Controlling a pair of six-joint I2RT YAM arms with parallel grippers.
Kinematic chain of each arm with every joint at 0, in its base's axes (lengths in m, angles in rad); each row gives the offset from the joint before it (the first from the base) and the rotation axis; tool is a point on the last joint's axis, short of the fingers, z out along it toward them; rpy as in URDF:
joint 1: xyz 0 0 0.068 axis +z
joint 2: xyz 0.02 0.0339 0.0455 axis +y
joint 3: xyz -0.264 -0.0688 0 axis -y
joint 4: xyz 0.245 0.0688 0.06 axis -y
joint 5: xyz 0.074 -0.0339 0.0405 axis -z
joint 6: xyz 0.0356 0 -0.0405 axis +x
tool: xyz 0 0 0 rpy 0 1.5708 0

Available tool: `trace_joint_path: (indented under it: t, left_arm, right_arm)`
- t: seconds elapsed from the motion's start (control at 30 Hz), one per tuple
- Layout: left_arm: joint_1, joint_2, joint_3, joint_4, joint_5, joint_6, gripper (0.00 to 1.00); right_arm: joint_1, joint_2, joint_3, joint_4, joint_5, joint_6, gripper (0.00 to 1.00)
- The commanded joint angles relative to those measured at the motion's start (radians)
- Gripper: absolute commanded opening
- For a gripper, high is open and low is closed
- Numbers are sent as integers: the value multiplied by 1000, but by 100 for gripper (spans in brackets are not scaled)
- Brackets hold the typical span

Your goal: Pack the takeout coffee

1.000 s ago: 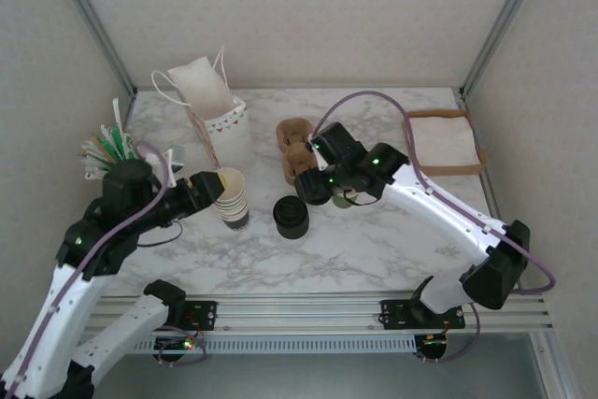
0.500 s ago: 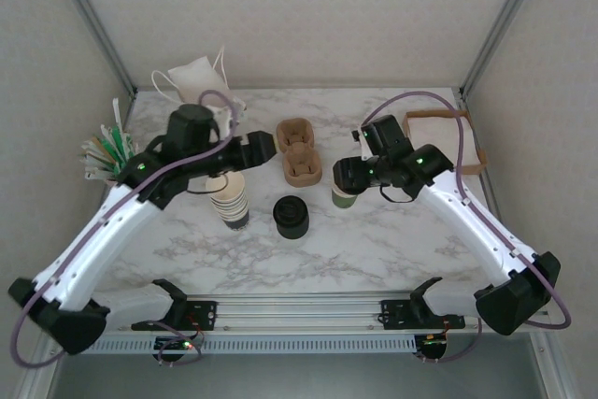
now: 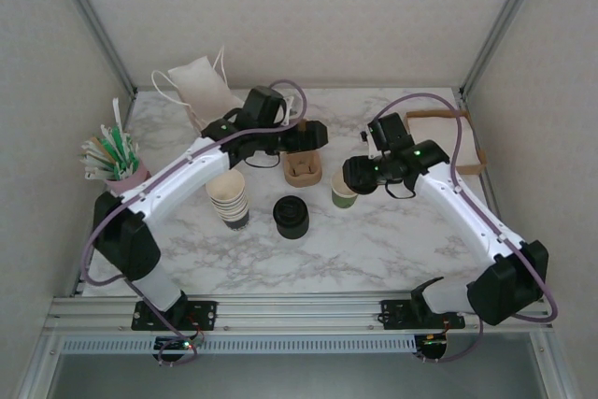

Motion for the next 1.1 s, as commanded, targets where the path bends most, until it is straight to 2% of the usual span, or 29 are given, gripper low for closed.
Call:
trace_joint_path:
  t: [0.0, 0.27, 0.6, 1.07]
  left_arm:
    - [3, 32, 39, 45, 46, 24, 100]
    - [44, -1, -78, 152, 110, -22, 100]
    - [46, -120, -189, 207, 90, -58, 100]
    - [49, -137, -224, 209, 75, -58, 100]
  right_arm:
    - [-5, 37, -13, 36, 0, -23, 75]
    - [-2, 108, -6, 60, -16, -25, 75]
    - [16, 159, 1, 62, -8, -29, 75]
    - [49, 213, 51, 38, 27, -34, 75]
